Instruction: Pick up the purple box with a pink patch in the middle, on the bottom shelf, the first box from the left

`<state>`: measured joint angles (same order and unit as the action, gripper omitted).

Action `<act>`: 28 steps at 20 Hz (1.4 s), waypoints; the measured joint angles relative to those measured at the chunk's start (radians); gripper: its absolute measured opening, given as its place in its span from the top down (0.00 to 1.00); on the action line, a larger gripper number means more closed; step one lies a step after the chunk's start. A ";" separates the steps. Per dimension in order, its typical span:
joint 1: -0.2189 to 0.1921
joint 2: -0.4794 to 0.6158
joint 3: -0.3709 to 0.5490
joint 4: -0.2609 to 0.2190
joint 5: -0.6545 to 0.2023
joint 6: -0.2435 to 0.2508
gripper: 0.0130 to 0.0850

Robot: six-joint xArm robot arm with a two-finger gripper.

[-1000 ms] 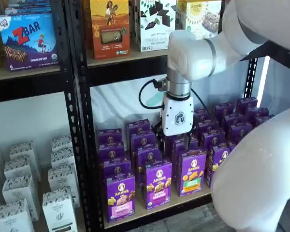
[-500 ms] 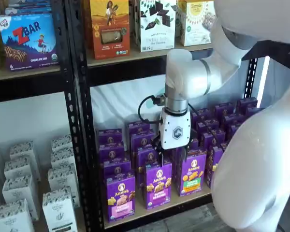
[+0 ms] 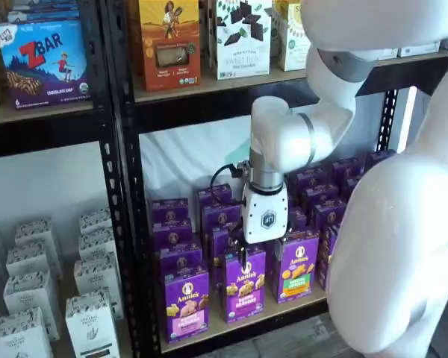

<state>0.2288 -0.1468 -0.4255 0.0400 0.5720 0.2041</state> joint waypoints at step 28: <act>0.064 0.470 -0.327 0.066 -0.176 -0.003 0.00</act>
<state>0.2929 0.3229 -0.7528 0.1058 0.3960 0.2013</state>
